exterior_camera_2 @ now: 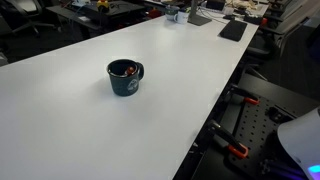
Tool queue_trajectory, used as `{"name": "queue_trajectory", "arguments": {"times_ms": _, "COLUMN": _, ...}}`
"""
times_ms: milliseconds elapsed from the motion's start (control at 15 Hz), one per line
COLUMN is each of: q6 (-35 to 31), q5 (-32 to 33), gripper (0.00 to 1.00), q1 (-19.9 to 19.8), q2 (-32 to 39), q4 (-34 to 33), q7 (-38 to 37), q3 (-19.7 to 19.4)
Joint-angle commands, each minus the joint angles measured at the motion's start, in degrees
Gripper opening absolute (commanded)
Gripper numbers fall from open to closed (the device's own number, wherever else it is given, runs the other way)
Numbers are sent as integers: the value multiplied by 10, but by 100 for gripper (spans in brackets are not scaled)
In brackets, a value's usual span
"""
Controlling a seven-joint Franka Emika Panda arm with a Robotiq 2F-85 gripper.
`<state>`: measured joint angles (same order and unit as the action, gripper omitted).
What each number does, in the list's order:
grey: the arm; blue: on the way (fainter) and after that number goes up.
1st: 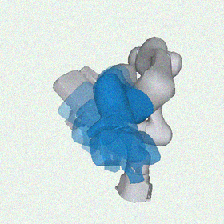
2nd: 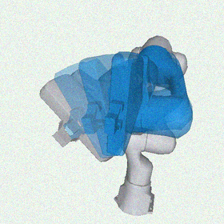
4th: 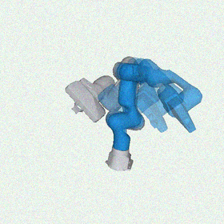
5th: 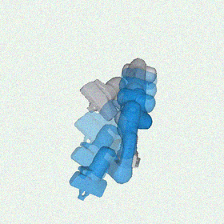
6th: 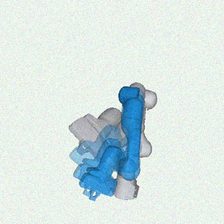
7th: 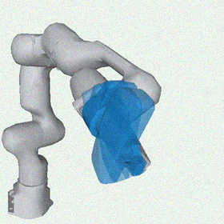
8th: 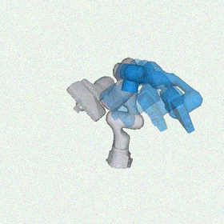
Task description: Remove the marker from the cup and put it on the table
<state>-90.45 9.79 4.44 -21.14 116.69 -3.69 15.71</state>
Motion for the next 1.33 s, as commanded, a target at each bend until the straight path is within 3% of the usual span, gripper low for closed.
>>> {"name": "queue_trajectory", "arguments": {"times_ms": 0, "q6": -6, "q5": -5, "gripper": 100, "q1": 21, "q2": 1, "q4": 3, "q7": 6, "q3": -22}}
{"name": "queue_trajectory", "arguments": {"times_ms": 533, "q6": -49, "q5": -107, "gripper": 100, "q1": 43, "q2": 13, "q4": 40, "q7": 147, "q3": -93}}
{"name": "queue_trajectory", "arguments": {"times_ms": 600, "q6": -29, "q5": -81, "gripper": 100, "q1": 36, "q2": 11, "q4": 26, "q7": 111, "q3": -79}}
{"name": "queue_trajectory", "arguments": {"times_ms": 1267, "q6": -35, "q5": -83, "gripper": 100, "q1": 34, "q2": 17, "q4": 30, "q7": 117, "q3": -85}}
